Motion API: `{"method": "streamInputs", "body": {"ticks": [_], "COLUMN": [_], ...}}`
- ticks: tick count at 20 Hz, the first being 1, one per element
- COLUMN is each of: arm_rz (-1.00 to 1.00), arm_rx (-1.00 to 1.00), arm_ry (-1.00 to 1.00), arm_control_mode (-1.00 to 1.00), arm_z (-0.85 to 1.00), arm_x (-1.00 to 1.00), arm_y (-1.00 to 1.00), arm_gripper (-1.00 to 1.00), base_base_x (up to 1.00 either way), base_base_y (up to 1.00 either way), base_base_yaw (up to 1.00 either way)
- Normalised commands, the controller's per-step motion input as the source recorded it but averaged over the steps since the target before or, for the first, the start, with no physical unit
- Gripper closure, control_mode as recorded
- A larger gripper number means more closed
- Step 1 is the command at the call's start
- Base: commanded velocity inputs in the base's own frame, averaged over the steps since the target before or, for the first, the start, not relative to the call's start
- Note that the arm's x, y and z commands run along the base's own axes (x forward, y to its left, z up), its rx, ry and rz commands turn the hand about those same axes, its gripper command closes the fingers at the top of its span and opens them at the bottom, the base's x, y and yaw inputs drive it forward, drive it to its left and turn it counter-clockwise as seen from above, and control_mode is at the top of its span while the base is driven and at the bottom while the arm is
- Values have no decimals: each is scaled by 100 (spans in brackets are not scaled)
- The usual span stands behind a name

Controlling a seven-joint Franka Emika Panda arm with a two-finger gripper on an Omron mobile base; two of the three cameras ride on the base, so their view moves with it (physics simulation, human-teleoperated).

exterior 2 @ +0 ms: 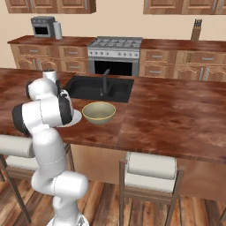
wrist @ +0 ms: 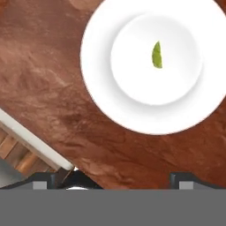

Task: Pick the chicken drumstick and lemon wedge from their plates and place them in the bowl. Then put the bowl in the fridge.

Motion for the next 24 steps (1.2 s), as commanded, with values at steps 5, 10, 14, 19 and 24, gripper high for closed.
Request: {"method": "streamInputs", "body": {"ticks": [5,10,14,19,24], "arm_rz": [0,0,0,0,-1], "arm_rx": [0,0,0,0,0], "arm_ry": [-7,0,0,-2,0], "arm_control_mode": [-100,-100,-100,-100,-100], "arm_z": [-49,-35,-37,-29,-25], "arm_x": [39,51,38,42,44], "arm_y": [10,8,1,7,17], "arm_gripper": [-100,-100,-100,-100,-100], "base_base_x": [0,0,0,0,0], "base_base_y": [0,0,0,0,0], "base_base_yaw": [0,0,0,0,0]}}
